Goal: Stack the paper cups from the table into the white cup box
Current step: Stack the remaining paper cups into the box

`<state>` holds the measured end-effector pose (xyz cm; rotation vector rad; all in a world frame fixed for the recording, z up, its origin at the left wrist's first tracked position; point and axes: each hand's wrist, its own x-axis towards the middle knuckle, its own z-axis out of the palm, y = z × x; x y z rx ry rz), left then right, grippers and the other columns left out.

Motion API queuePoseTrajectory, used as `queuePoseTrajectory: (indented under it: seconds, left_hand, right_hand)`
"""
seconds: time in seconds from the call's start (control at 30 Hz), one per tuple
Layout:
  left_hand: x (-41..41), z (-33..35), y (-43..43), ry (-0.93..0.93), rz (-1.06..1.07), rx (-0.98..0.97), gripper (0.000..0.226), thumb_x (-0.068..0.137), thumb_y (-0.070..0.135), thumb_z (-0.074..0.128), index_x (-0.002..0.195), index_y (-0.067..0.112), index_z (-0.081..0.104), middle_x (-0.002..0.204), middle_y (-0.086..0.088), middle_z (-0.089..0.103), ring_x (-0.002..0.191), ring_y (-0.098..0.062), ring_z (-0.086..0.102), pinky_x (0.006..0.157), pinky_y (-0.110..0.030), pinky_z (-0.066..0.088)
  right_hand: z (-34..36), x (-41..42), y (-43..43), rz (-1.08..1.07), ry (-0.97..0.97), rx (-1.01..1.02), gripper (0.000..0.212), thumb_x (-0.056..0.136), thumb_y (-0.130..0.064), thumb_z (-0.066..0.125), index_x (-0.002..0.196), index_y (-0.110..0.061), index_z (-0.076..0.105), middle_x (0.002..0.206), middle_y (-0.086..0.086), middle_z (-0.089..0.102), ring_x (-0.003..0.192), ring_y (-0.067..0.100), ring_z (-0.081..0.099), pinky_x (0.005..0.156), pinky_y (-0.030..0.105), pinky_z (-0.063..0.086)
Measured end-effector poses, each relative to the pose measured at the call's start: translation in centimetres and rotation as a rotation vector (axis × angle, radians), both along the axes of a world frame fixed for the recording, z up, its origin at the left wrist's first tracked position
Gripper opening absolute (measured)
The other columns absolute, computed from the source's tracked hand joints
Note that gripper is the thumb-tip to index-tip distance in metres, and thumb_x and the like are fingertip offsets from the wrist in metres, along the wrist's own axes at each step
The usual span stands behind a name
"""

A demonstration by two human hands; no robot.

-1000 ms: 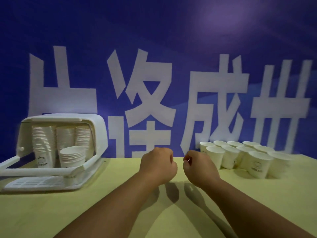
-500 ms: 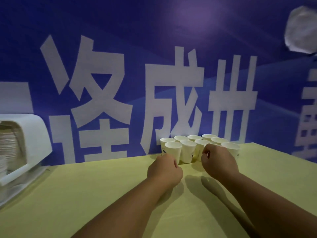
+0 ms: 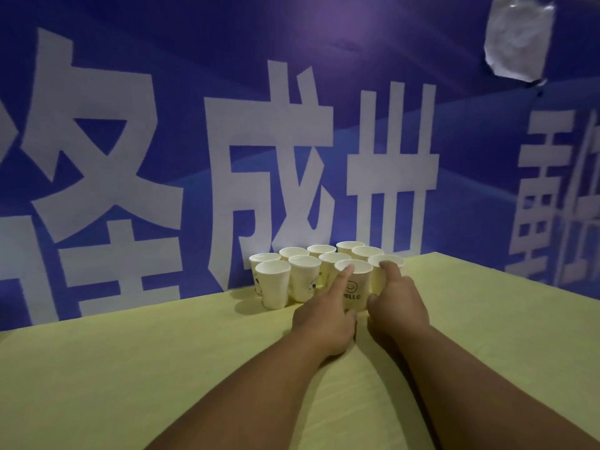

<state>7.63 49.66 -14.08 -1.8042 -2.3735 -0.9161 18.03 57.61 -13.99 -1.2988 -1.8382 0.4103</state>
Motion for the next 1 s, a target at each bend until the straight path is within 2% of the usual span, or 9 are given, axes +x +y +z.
queuePoseTrajectory:
  seconds: [0.07, 0.13, 0.23, 0.47, 0.57, 0.67, 0.77, 0.87, 1.0]
  left_hand:
    - [-0.1, -0.1, 0.0, 0.006, -0.004, 0.048, 0.058, 0.102, 0.036, 0.053, 0.147, 0.047, 0.020, 0.139, 0.001, 0.059, 0.117, -0.025, 0.060, 0.087, -0.044, 0.052]
    - [-0.1, -0.1, -0.1, -0.026, 0.007, 0.102, 0.028, 0.104, 0.037, 0.048, 0.130, 0.034, 0.037, 0.124, 0.002, 0.063, 0.105, -0.023, 0.061, 0.083, -0.042, 0.053]
    - [-0.1, 0.0, -0.5, -0.083, 0.063, 0.167, 0.008, 0.106, 0.037, 0.043, 0.109, 0.031, 0.047, 0.104, 0.006, 0.062, 0.090, -0.019, 0.059, 0.080, -0.044, 0.056]
    - [-0.6, 0.4, -3.1, -0.034, 0.142, 0.239, 0.015, 0.109, 0.041, 0.037, 0.103, 0.031, 0.046, 0.094, 0.010, 0.058, 0.081, -0.012, 0.056, 0.069, -0.034, 0.051]
    - [-1.5, 1.0, -4.8, -0.069, 0.183, 0.267, 0.018, 0.109, 0.044, 0.036, 0.114, 0.032, 0.049, 0.101, 0.012, 0.058, 0.087, -0.011, 0.059, 0.076, -0.031, 0.055]
    - [-3.2, 1.5, -7.4, -0.051, 0.202, 0.293, 0.017, 0.109, 0.044, 0.036, 0.111, 0.031, 0.048, 0.105, 0.010, 0.061, 0.090, -0.012, 0.060, 0.081, -0.036, 0.059]
    - [-5.5, 2.2, -10.7, -0.008, 0.229, 0.296, 0.015, 0.108, 0.044, 0.037, 0.111, 0.033, 0.047, 0.106, 0.014, 0.055, 0.091, -0.008, 0.058, 0.084, -0.030, 0.058]
    - [-7.9, 3.0, -13.9, 0.015, 0.266, 0.323, 0.019, 0.108, 0.045, 0.037, 0.115, 0.032, 0.049, 0.105, 0.014, 0.056, 0.090, -0.008, 0.058, 0.082, -0.030, 0.058]
    - [-10.9, 3.8, -17.9, 0.018, 0.316, 0.346, 0.019, 0.107, 0.045, 0.038, 0.116, 0.032, 0.049, 0.108, 0.011, 0.059, 0.090, -0.009, 0.058, 0.078, -0.027, 0.056]
  right_hand:
    - [0.5, -0.2, 0.1, -0.036, -0.022, 0.022, 0.042, 0.090, -0.019, 0.067, 0.128, -0.028, 0.051, 0.102, -0.001, 0.059, 0.083, 0.017, 0.058, 0.061, 0.028, 0.049]
    - [0.9, -0.3, 0.0, -0.067, -0.039, 0.020, 0.023, 0.091, -0.020, 0.065, 0.114, -0.024, 0.062, 0.095, -0.001, 0.062, 0.078, 0.016, 0.059, 0.065, 0.032, 0.054]
    - [1.0, -0.3, -0.5, -0.116, -0.024, 0.007, 0.013, 0.092, -0.017, 0.065, 0.103, -0.021, 0.066, 0.088, -0.001, 0.064, 0.073, 0.017, 0.059, 0.067, 0.034, 0.057]
    - [2.2, -1.3, -2.8, -0.080, -0.014, 0.124, 0.017, 0.095, -0.029, 0.064, 0.110, -0.023, 0.067, 0.097, -0.002, 0.068, 0.078, 0.016, 0.061, 0.065, 0.029, 0.052]
    - [2.8, -2.0, -4.4, -0.036, -0.027, 0.194, 0.020, 0.094, -0.034, 0.063, 0.111, -0.023, 0.068, 0.099, -0.003, 0.068, 0.080, 0.015, 0.061, 0.071, 0.032, 0.056]
    - [3.5, -3.1, -6.3, 0.047, -0.011, 0.249, 0.019, 0.094, -0.037, 0.063, 0.109, -0.025, 0.067, 0.102, -0.007, 0.068, 0.082, 0.013, 0.061, 0.076, 0.036, 0.058]
    - [4.4, -4.8, -8.4, 0.128, 0.014, 0.281, 0.018, 0.092, -0.037, 0.065, 0.108, -0.028, 0.066, 0.104, -0.008, 0.069, 0.084, 0.012, 0.061, 0.081, 0.040, 0.058]
    - [5.5, -7.1, -10.8, 0.205, 0.018, 0.274, 0.020, 0.093, -0.038, 0.065, 0.110, -0.028, 0.066, 0.104, -0.009, 0.067, 0.085, 0.012, 0.060, 0.076, 0.032, 0.054]
    - [6.6, -10.3, -14.1, 0.310, 0.037, 0.258, 0.021, 0.093, -0.039, 0.064, 0.110, -0.027, 0.067, 0.103, -0.006, 0.066, 0.086, 0.014, 0.060, 0.078, 0.037, 0.056]
